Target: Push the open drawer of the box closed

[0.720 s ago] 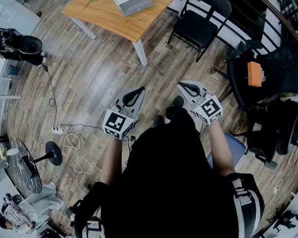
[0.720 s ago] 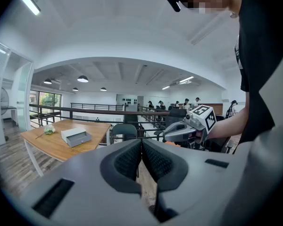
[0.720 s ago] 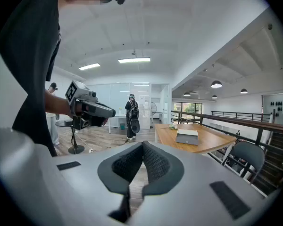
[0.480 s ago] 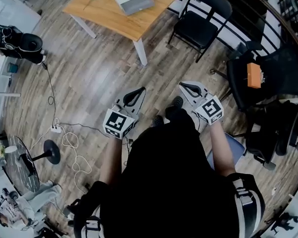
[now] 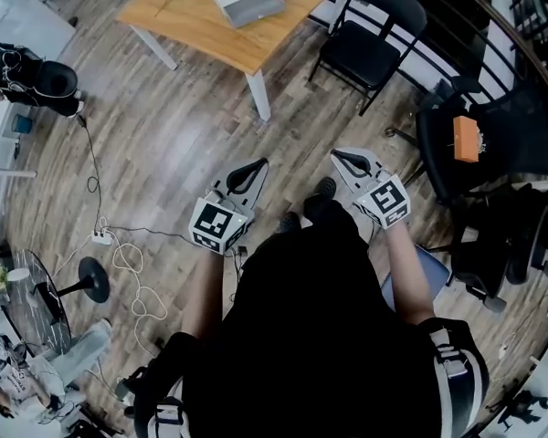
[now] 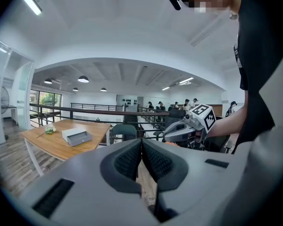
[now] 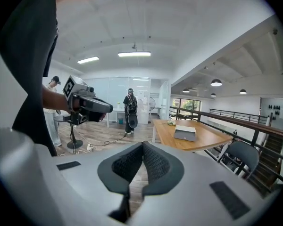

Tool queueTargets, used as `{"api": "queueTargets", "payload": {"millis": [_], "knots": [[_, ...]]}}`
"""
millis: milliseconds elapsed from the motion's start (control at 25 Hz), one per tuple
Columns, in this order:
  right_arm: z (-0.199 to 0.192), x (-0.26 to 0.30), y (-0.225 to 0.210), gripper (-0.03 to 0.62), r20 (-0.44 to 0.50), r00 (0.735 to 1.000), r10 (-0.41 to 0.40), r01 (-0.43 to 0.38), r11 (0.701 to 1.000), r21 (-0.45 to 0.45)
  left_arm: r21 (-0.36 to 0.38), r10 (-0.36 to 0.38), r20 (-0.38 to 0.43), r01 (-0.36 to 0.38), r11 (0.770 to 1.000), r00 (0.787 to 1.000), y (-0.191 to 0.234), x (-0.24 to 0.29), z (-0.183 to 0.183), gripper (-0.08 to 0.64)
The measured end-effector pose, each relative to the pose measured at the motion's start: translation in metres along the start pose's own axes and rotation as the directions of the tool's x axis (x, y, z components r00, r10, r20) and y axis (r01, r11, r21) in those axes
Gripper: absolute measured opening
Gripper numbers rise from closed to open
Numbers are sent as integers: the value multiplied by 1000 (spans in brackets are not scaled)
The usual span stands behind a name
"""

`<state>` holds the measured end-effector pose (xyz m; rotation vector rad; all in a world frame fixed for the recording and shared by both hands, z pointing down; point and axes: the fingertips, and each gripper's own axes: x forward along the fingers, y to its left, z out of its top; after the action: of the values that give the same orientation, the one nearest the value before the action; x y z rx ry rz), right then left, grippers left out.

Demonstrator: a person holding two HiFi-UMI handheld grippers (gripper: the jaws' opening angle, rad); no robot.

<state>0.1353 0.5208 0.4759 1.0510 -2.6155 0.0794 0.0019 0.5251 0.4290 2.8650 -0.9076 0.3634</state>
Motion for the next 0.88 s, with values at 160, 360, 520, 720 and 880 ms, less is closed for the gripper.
{"api": "queueTargets", "payload": {"millis": [160, 360, 520, 720, 880], "knots": [[4, 2, 4, 15, 8, 1000, -2, 2, 1000, 2, -7, 7, -2, -7, 1000, 1000, 2, -5, -4, 23], [1, 4, 10, 15, -4, 1000, -4, 4, 1000, -3, -16, 7, -3, -7, 1000, 1000, 2, -9, -8, 24], [-8, 6, 12, 15, -21, 1000, -6, 7, 1000, 3, -27, 9, -8, -9, 1000, 1000, 2, -11, -13, 23], [-9, 10, -1, 15, -12, 999, -34, 34, 999, 14, -44, 50, -6, -50, 998, 999, 18, -6, -13, 23], [-19, 18, -9, 15, -23, 999, -35, 35, 999, 31, -38, 62, -14, -62, 997, 998, 28, 1, -9, 23]]}}
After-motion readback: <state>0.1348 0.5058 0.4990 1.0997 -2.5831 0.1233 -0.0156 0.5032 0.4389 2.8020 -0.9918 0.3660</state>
